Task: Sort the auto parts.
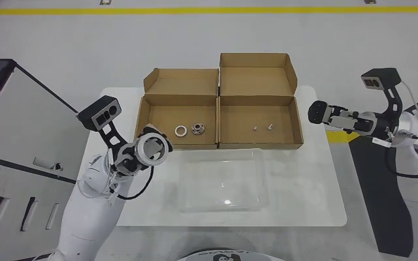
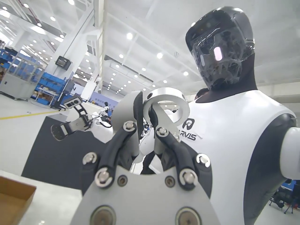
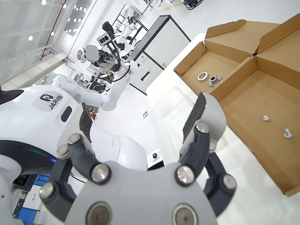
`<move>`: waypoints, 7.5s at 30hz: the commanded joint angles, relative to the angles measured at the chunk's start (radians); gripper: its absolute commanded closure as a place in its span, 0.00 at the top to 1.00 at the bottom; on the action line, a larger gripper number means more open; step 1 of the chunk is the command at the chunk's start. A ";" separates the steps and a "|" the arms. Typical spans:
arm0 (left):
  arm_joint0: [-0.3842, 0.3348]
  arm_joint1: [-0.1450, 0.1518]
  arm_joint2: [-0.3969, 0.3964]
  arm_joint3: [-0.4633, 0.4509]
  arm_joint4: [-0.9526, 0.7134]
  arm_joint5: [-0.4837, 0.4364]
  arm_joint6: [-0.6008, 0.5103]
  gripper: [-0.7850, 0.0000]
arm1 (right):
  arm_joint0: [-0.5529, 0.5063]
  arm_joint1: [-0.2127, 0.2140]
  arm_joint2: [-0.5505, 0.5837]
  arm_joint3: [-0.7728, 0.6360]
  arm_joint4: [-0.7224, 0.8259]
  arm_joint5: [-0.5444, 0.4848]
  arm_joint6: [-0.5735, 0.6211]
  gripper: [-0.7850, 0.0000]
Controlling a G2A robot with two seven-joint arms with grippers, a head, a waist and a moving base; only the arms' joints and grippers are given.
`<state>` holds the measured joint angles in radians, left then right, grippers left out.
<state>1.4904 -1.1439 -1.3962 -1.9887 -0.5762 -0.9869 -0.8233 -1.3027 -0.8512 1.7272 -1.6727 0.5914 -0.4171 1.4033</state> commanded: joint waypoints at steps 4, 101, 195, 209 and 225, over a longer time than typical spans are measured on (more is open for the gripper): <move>-0.004 0.001 0.004 -0.012 -0.001 -0.006 0.008 0.00 | 0.000 0.000 0.000 0.000 0.000 0.000 0.000 1.00; -0.462 -0.025 0.220 0.199 1.481 1.042 0.042 0.00 | 0.000 0.000 0.000 0.000 0.000 0.000 0.000 1.00; -0.428 -0.056 0.293 0.623 1.926 0.961 -0.158 0.12 | 0.000 0.000 0.000 0.000 0.000 0.000 0.000 1.00; -0.410 -0.059 0.266 0.584 1.898 0.955 -0.140 0.96 | 0.000 0.000 0.000 0.000 0.000 0.000 0.000 1.00; -0.357 -0.056 0.214 0.416 1.828 0.923 -0.104 1.00 | 0.000 0.000 0.000 0.000 0.000 0.000 0.000 1.00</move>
<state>1.1290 -1.1996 -1.1800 -1.5544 1.2646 -0.0605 -0.9376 -1.3027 -0.8512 1.7272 -1.6727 0.5914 -0.4171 1.4033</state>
